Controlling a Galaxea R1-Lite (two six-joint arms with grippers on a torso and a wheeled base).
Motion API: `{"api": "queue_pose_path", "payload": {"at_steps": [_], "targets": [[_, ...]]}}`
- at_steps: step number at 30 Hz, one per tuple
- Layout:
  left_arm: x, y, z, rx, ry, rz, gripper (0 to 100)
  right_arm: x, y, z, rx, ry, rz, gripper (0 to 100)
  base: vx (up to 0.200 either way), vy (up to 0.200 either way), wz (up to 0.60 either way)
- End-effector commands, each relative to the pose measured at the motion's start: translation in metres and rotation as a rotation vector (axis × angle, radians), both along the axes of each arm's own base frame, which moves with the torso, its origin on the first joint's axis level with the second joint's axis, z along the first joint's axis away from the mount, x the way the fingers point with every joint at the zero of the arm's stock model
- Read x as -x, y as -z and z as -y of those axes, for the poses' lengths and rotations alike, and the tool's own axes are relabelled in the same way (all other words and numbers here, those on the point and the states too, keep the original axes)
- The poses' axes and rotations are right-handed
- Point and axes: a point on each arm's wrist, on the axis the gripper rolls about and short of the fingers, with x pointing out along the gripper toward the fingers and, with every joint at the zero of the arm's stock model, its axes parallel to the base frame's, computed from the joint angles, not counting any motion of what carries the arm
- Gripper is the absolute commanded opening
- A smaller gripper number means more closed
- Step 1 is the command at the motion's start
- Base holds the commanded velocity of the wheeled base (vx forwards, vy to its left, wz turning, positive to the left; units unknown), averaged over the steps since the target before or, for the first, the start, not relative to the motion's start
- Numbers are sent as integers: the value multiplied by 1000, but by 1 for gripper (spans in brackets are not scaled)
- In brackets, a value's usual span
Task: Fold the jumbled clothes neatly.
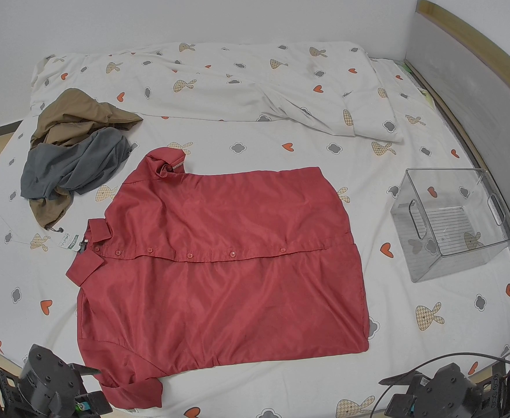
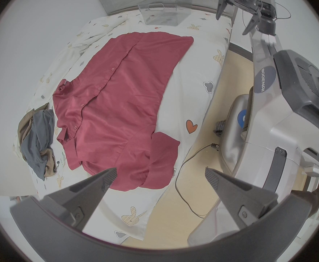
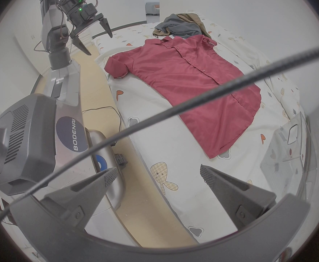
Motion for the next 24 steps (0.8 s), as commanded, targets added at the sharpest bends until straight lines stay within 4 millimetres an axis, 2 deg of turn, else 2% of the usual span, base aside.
{"api": "queue_pose_path", "payload": {"at_steps": [1, 10, 18, 24], "targets": [[3, 9, -2, -37, 3, -34, 100, 0, 0, 0, -1, 2, -1, 100, 0, 200, 0], [4, 7, -4, -20, 2, -18, 100, 0, 0, -1, -1, 1, -1, 100, 0, 200, 0], [2, 6, -2, -23, 2, -18, 100, 0, 0, -1, -2, -1, 0, 100, 0, 0, 0], [-18, 11, 16, -142, -36, -32, 100, -3, -2, -6, -12, 1, 4, 100, 0, 0, 0]]}}
